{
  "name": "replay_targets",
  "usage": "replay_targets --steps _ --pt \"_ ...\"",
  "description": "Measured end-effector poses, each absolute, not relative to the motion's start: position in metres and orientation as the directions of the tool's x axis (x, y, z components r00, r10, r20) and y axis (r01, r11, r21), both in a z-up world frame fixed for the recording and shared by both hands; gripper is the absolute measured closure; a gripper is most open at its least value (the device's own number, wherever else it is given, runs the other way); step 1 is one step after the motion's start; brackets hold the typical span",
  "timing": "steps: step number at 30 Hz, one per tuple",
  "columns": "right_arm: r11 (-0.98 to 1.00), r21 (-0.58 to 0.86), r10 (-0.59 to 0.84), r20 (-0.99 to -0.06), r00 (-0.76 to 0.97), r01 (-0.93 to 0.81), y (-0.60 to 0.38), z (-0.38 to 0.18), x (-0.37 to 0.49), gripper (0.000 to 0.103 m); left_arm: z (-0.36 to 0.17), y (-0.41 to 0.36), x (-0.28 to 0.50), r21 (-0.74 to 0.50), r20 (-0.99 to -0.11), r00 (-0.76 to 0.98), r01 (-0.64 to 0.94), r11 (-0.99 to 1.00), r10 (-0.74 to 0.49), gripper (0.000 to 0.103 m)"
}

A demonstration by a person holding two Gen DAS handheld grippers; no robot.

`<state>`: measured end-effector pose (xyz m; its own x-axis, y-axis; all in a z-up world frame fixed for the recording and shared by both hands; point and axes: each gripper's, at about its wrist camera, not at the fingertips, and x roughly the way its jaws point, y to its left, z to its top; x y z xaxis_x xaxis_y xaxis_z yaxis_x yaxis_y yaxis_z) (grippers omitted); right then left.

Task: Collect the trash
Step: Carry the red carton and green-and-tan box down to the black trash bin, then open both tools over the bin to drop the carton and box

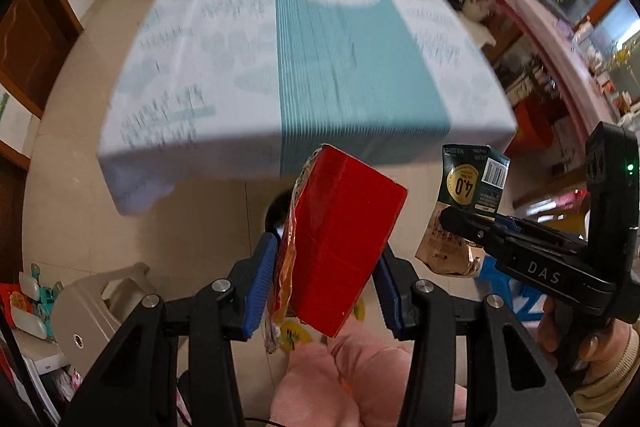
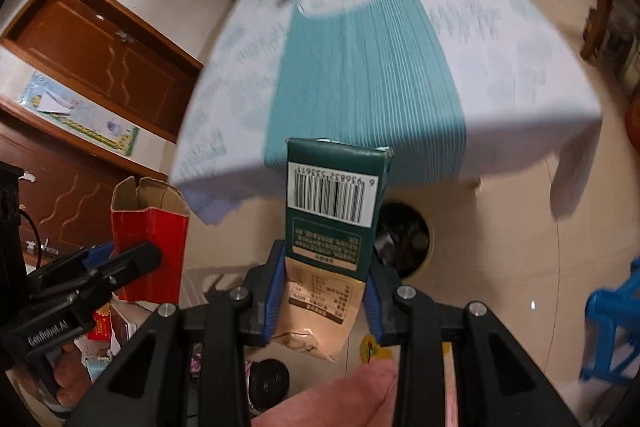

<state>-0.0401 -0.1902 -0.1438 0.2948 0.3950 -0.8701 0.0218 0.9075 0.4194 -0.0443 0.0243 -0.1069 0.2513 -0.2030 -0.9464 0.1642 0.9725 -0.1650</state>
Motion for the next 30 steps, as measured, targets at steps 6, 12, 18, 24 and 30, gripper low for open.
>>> replay_targets --steps 6,12,18,24,30 --pt "0.912 0.4 0.373 -0.901 0.22 0.088 -0.188 -0.219 -0.059 0.069 -0.197 0.021 -0.045 -0.183 -0.963 0.17 0.147 0.972 -0.207 0.058" --pt "0.92 0.367 0.344 -0.925 0.162 0.139 -0.198 -0.3 -0.058 0.069 -0.293 0.01 -0.025 -0.199 -0.968 0.13 0.129 0.971 -0.216 0.058" --pt "0.922 0.338 0.318 -0.939 0.128 0.187 -0.208 -0.376 -0.044 0.069 -0.373 -0.005 0.001 -0.193 -0.967 0.142 0.132 0.972 -0.211 0.055" --pt "0.925 0.324 0.305 -0.944 0.124 0.197 -0.211 -0.415 -0.023 0.069 -0.419 -0.009 0.024 -0.166 -0.972 0.148 0.111 0.98 -0.182 0.03" --pt "0.931 0.314 0.297 -0.948 0.112 0.184 -0.207 -0.431 -0.011 0.069 -0.432 0.004 0.027 -0.149 -0.975 0.158 0.071 0.986 -0.158 0.017"
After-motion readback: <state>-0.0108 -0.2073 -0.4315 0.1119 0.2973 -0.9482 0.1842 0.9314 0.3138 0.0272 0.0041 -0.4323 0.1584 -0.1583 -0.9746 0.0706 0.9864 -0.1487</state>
